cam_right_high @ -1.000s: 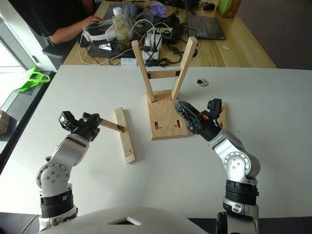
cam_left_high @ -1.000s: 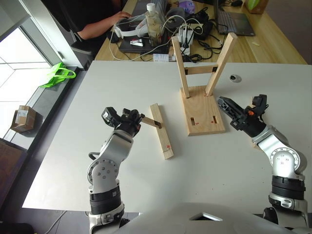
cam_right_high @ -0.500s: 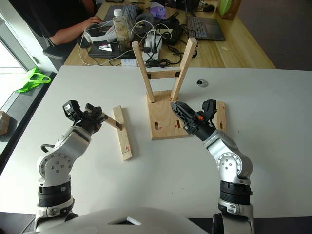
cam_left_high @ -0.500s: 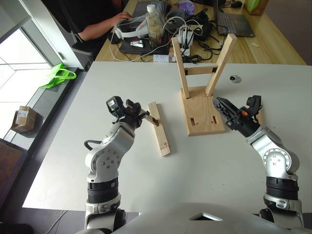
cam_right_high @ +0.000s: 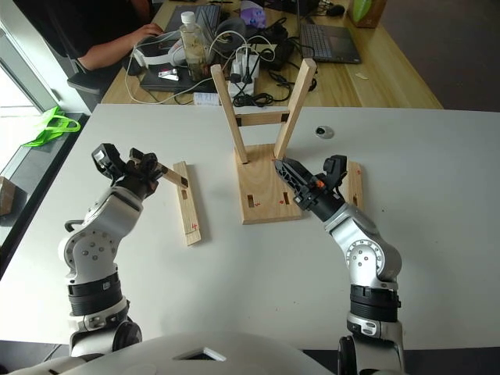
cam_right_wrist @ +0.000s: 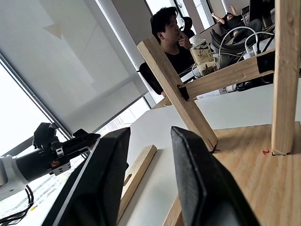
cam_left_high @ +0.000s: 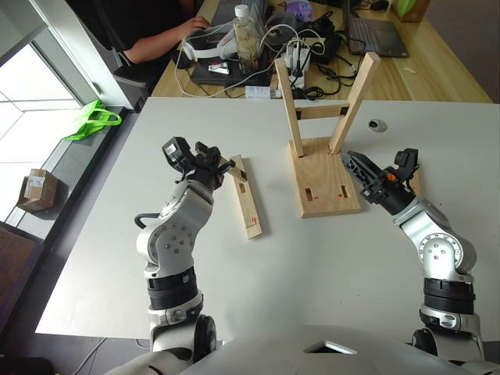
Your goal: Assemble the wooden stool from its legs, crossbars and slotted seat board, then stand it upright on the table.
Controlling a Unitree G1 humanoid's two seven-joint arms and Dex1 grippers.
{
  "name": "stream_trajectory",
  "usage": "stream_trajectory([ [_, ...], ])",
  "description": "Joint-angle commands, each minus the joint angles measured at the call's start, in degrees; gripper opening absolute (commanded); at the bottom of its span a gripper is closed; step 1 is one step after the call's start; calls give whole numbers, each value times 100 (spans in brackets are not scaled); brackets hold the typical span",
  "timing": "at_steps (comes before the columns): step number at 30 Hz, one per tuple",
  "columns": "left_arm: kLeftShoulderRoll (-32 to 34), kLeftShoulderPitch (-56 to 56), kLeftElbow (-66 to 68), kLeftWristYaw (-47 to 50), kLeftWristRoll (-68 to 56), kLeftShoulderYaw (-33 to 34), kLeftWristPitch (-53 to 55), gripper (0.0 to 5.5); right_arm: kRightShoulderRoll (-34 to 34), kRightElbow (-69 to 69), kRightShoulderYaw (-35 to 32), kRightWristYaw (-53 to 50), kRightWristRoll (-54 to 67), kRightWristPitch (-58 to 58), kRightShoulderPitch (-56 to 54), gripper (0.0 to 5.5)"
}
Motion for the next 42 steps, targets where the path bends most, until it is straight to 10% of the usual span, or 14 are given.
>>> stream_trajectory([
  [1,-94,266,-97,120,242,86,-2,40,-45,64,-9,-20,-32,5,-107,158],
  [28,-751,529,575,-701,1212,-227,-606,40,41,159,93,-6,-171,-98,-96,158],
  [42,873,99,268,-1198,2797,-1333,497,40,44,141,245,-72,-429,-187,-58,158],
])
